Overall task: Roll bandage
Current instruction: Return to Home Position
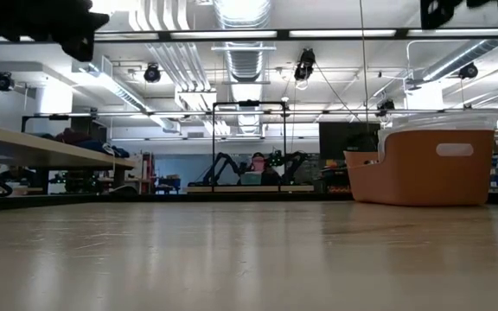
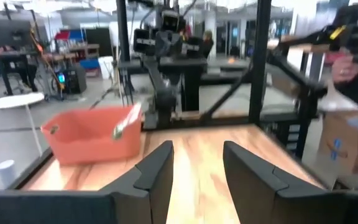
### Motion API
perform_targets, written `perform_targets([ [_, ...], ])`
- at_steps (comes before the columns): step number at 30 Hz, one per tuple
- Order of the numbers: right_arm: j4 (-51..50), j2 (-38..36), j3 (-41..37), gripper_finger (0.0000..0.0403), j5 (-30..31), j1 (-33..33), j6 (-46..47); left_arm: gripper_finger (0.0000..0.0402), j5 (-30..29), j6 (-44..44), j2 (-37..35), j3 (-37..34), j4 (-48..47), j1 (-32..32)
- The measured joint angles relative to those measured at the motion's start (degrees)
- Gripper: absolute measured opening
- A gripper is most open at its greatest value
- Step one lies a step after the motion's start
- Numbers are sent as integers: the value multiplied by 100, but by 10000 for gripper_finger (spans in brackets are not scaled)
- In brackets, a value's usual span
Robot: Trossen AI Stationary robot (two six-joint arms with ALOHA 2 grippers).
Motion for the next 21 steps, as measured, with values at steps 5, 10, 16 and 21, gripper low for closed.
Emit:
perform_targets([
  [5, 781, -171, -1149, 1, -58, 0, 360, 127, 0, -19, 100, -463, 337, 0],
  [10, 1801, 183, -1938, 2, 92, 0, 1648, 119, 3, -270, 317, -1139, 1519, 2],
  [16, 3121, 837, -2642, 2, -28, 0, 1549, 114, 5, -439, 571, -2160, 3342, 7],
  [21, 3907, 917, -2801, 2, -158, -170, 521, 122, 184, -641, 651, -2117, 3638, 18],
])
